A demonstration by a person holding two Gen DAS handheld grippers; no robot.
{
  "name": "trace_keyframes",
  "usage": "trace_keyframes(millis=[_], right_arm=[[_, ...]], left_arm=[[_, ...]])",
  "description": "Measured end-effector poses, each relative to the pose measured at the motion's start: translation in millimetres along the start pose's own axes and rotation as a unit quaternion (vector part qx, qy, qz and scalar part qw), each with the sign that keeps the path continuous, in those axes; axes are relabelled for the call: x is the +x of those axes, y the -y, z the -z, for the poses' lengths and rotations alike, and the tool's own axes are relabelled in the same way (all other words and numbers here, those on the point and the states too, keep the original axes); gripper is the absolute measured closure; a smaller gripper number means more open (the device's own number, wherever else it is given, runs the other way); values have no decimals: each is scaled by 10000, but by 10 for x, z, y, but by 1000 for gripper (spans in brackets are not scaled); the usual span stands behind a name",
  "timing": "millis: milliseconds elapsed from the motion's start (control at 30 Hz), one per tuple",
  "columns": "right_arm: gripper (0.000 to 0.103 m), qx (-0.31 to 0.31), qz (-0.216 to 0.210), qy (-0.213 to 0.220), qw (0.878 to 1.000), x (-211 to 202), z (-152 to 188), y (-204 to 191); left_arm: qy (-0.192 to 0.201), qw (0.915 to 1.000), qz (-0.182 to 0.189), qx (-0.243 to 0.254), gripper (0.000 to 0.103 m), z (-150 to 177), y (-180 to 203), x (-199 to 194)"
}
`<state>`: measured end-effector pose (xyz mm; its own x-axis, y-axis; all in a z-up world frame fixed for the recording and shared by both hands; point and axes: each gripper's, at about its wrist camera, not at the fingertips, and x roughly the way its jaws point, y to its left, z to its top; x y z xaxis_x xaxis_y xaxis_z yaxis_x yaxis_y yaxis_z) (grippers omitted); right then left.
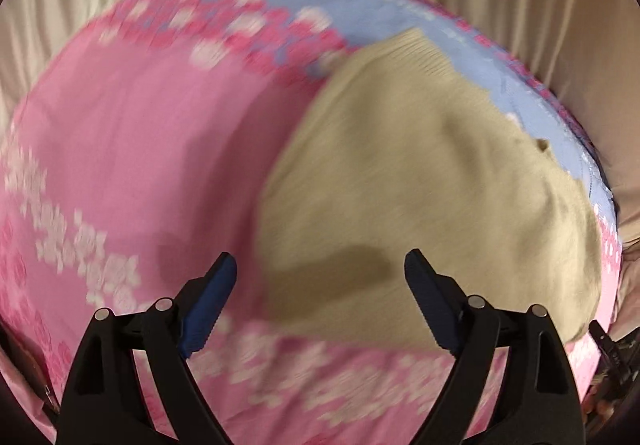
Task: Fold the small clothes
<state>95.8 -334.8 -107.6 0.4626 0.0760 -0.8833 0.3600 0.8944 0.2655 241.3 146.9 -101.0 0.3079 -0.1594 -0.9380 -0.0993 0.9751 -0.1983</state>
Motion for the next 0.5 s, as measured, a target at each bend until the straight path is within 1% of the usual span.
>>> trace_keyframes(millis=[33, 167, 200, 267, 300, 333, 367, 400, 433, 500], right_arm=[[37, 94, -106, -34, 9999, 36, 34, 23], [34, 352, -468, -133, 9982, 251, 55, -37], [34, 435, -544, -184, 9974, 329, 39, -62], [35, 643, -667, -241, 9954, 427, 28, -94], [43, 768, -654, -228, 9946, 451, 12, -109], [66, 896, -742, -211, 9930, 459, -9, -129], [76, 977, -836, -191, 9915, 449, -31, -139], [80, 1050, -896, -110, 9904, 399, -58, -158], [83, 996, -849, -6, 9914, 332, -91, -184], [86, 732, -636, 246, 9950, 116, -178, -250]], left_arm=[[-33, 9999, 100, -14, 19, 20, -56, 17], [64, 9981, 590, -192, 19, 67, -139, 130], [98, 9963, 794, -305, 21, 60, -142, 168], [200, 9925, 1095, -499, 32, 54, -159, 235], [230, 9908, 1170, -638, 43, 44, -169, 273], [258, 9898, 1207, -718, 60, 28, -179, 276], [253, 9880, 1297, -805, 70, 7, -185, 267], [244, 9864, 1375, -873, 79, -14, -192, 237], [293, 9858, 1403, -874, 82, -27, -191, 187], [335, 9836, 1561, -833, 85, -54, -160, 59]])
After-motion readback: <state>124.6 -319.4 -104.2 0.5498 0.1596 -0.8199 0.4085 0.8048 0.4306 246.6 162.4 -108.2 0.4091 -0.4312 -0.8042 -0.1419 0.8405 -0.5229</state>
